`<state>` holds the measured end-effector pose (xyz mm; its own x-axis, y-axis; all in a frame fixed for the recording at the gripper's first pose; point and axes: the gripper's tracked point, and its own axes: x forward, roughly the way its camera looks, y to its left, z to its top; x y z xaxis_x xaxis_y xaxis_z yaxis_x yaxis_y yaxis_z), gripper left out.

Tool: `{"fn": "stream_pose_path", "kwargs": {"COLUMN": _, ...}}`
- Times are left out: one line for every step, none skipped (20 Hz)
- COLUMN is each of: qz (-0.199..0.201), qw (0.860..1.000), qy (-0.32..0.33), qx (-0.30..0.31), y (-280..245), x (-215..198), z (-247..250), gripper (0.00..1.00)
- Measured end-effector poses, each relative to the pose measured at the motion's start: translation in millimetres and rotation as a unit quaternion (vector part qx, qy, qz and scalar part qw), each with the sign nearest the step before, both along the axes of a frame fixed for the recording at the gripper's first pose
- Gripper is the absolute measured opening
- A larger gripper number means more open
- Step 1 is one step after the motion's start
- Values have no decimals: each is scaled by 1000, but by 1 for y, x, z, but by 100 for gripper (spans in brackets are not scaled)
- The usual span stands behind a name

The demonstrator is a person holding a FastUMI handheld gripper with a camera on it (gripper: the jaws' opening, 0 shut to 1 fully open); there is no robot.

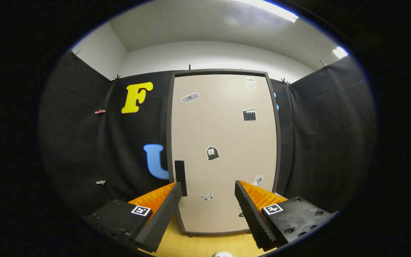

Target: Open the shoe cabinet door, grab the shoes and put them into the shoe cabinet, then close the shoe cabinet door.

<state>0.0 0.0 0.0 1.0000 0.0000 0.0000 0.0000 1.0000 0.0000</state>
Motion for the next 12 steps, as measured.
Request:
{"fn": "stream_pose_path", "kwargs": {"qz": 0, "qw": 1000, "qy": 1, "qx": -1, "y": 0, "x": 1, "z": -1, "gripper": 98}}
{"fn": "stream_pose_path", "kwargs": {"qz": 0, "qw": 1000, "qy": 3, "qx": -1, "y": 1, "x": 2, "z": -1, "gripper": 98}}
{"fn": "stream_pose_path", "kwargs": {"qz": 3, "qw": 1000, "qy": 4, "qx": -1, "y": 3, "x": 4, "z": -2, "gripper": 98}}
{"fn": "stream_pose_path", "kwargs": {"qz": 4, "qw": 1000, "qy": 5, "qx": -1, "y": 4, "x": 5, "z": -3, "gripper": 98}}
{"fn": "stream_pose_path", "kwargs": {"qz": 5, "qw": 1000, "qy": 6, "qx": -2, "y": 5, "x": 6, "z": -4, "gripper": 98}}
{"fn": "stream_pose_path", "kwargs": {"qz": 7, "qw": 1000, "qy": 6, "qx": -2, "y": 7, "x": 8, "z": -6, "gripper": 98}}
{"fn": "stream_pose_path", "kwargs": {"qz": 6, "qw": 1000, "qy": 6, "qx": -1, "y": 8, "x": 9, "z": -6, "gripper": 97}}
{"fn": "stream_pose_path", "kwargs": {"qz": 8, "qw": 1000, "qy": 6, "qx": -1, "y": 10, "x": 10, "z": -6, "gripper": 98}}
{"fn": "stream_pose_path", "kwargs": {"qz": 8, "qw": 1000, "qy": 6, "qx": 0, "y": 11, "x": 12, "z": -7, "gripper": 98}}
{"fn": "stream_pose_path", "kwargs": {"qz": 9, "qw": 1000, "qy": 6, "qx": 0, "y": 12, "x": 14, "z": -7, "gripper": 97}}
{"fn": "stream_pose_path", "kwargs": {"qz": 9, "qw": 1000, "qy": 5, "qx": 1, "y": 13, "x": 16, "z": -7, "gripper": 97}}
{"fn": "stream_pose_path", "kwargs": {"qz": 9, "qw": 1000, "qy": 4, "qx": 1, "y": 15, "x": 18, "z": -7, "gripper": 98}}
